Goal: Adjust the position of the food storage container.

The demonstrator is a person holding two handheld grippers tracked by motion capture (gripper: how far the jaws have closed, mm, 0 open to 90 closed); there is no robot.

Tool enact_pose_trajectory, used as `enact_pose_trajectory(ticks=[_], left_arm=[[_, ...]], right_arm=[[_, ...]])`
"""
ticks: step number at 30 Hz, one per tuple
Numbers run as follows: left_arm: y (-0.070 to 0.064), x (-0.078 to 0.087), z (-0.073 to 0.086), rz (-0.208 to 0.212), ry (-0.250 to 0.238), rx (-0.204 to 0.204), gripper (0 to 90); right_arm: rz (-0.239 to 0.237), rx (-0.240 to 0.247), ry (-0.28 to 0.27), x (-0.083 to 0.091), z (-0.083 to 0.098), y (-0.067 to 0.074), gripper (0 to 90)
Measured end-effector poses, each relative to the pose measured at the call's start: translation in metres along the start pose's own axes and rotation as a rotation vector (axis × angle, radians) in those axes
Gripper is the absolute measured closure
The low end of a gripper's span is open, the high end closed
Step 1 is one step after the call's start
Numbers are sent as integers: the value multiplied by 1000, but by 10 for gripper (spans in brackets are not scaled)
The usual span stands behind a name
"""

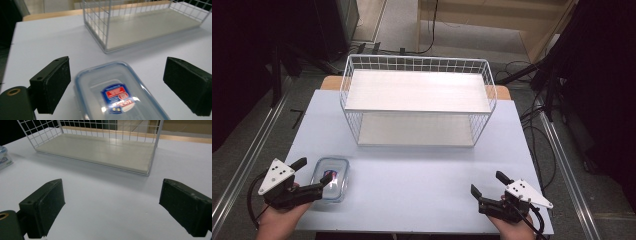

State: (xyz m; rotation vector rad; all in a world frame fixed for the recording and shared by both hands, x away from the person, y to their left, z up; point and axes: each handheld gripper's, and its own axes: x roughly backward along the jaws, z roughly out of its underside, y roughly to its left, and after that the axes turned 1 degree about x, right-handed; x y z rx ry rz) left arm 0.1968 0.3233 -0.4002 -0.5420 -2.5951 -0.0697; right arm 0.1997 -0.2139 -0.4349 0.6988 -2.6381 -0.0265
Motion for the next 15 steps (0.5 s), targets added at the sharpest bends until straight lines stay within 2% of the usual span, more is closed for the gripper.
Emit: enact_pose_trajectory(ticks=[4, 15], left_arm=[[-2, 0, -1, -5, -8, 3, 79], [-1, 0, -1, -18, -7, -6, 83]], right_arm=[[5, 15, 0, -1, 1, 0, 65], [11, -4, -13, 1, 0, -3, 71]])
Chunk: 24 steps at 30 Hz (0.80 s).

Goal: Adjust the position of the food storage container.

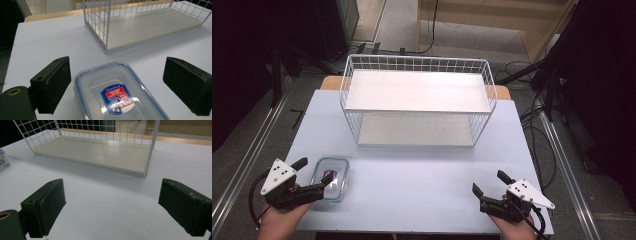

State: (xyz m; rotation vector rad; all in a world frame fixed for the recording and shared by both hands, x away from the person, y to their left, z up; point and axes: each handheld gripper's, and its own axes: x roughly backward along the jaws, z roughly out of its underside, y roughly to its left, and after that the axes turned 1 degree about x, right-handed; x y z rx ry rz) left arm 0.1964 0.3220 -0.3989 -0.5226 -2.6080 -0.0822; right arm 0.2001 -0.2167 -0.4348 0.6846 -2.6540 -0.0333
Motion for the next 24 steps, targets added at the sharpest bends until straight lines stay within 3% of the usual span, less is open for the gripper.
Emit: enact_pose_trajectory(ticks=[4, 10, 12, 14, 17, 18, 21, 22, 23, 24], left_arm=[[-3, 1, -1, 3, -2, -18, 83], [-4, 0, -1, 11, 2, -14, 85], [-1, 1, -1, -7, 5, -6, 119], [3, 2, 0, -22, 10, 7, 179], [10, 5, 2, -34, 7, 1, 355], [13, 6, 3, -54, 8, -3, 384], [22, 7, 7, -101, 24, 12, 584], [22, 7, 7, -101, 24, 12, 633], [31, 8, 11, -137, 48, 26, 725], [35, 7, 13, -148, 60, 35, 773]], right_arm=[[-4, 6, 1, 0, 0, 1, 70], [-3, 5, -2, 0, 0, 0, 71], [-4, 5, -2, 0, 0, 0, 72], [-6, 5, -2, 0, 0, 0, 75], [-6, 4, -1, 0, 0, 0, 77], [-6, 3, -1, 0, 0, 0, 77], [-5, 3, -2, 0, 0, -1, 78], [-5, 3, -2, 0, 0, -1, 78], [-6, 3, -2, 0, 0, -1, 78], [-6, 3, -2, 0, 0, 0, 78]])
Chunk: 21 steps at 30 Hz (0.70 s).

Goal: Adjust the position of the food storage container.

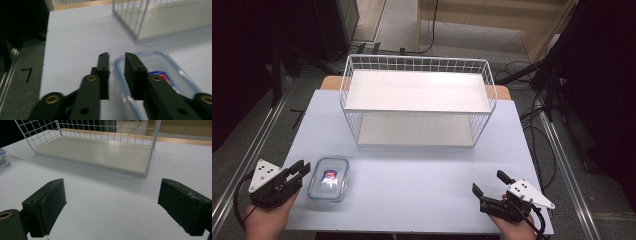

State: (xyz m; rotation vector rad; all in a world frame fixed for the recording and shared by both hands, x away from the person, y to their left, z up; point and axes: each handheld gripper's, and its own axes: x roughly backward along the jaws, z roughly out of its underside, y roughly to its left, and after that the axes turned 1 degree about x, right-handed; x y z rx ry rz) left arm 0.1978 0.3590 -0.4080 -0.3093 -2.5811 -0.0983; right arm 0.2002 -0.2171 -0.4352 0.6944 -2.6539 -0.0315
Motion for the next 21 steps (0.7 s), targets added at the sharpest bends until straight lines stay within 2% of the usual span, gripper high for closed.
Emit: enact_pose_trajectory(ticks=[3, 6, 10, 11, 15, 21], left_arm=[[8, -5, 7, -12, 51, 15, 878], [10, -12, 14, -13, 109, 13, 894], [8, -18, 18, -15, 144, -2, 900], [6, -21, 21, -9, 176, -8, 900], [3, -24, 23, 15, 195, -20, 900], [3, -26, 24, 49, 205, 19, 900]], right_arm=[[-3, 4, -4, 0, 0, 0, 78], [-5, 9, -9, 0, -1, 1, 74], [-8, 5, -13, 1, -2, 2, 67], [-11, 6, -12, 0, -2, 2, 62], [-12, 6, -11, 0, -1, 2, 61], [-10, 3, -12, 1, -1, 1, 62]])
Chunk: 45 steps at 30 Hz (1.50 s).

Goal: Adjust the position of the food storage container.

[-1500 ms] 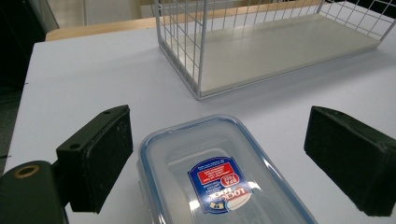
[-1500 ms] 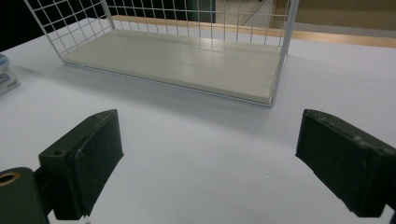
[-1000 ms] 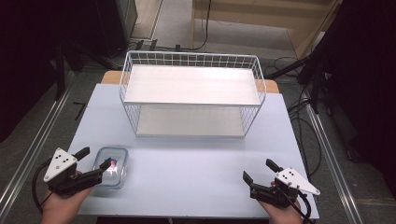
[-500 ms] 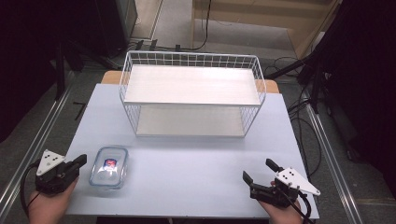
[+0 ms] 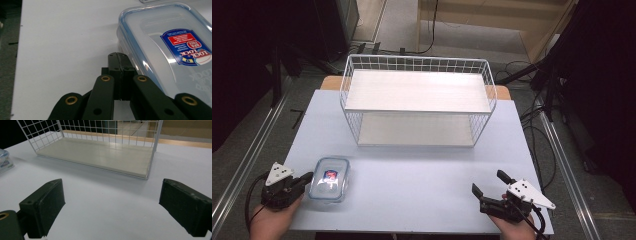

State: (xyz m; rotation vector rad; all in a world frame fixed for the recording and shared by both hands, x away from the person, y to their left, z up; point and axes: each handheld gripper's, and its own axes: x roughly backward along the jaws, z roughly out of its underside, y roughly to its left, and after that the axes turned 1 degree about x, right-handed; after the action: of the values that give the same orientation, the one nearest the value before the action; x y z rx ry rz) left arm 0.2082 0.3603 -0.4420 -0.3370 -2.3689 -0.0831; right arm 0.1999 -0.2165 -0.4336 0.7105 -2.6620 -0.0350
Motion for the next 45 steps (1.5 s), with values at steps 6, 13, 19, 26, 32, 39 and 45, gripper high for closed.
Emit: enact_pose_trajectory(ticks=[6, 13, 19, 26, 32, 39, 45], left_arm=[[-17, -4, -2, 37, 9, -43, 900], [-40, -10, -5, 73, 17, -93, 900], [-66, -19, -9, 122, 31, -122, 900], [-76, -17, -10, 136, 29, -146, 900], [-70, -5, 4, 165, 73, -150, 900], [-94, -10, 7, 203, 91, -207, 900], [-127, -18, 4, 251, 76, -262, 900]], right_arm=[[0, 5, 4, -1, 1, 0, 64], [-2, 1, 7, -2, 1, 0, 67], [-6, 6, 10, -3, 2, 1, 70], [-5, 3, 13, -3, 2, 1, 72], [0, 2, 6, -1, 1, 0, 73], [-7, 9, 4, -2, 0, 1, 74], [-7, 5, 4, -3, 0, 1, 75]])
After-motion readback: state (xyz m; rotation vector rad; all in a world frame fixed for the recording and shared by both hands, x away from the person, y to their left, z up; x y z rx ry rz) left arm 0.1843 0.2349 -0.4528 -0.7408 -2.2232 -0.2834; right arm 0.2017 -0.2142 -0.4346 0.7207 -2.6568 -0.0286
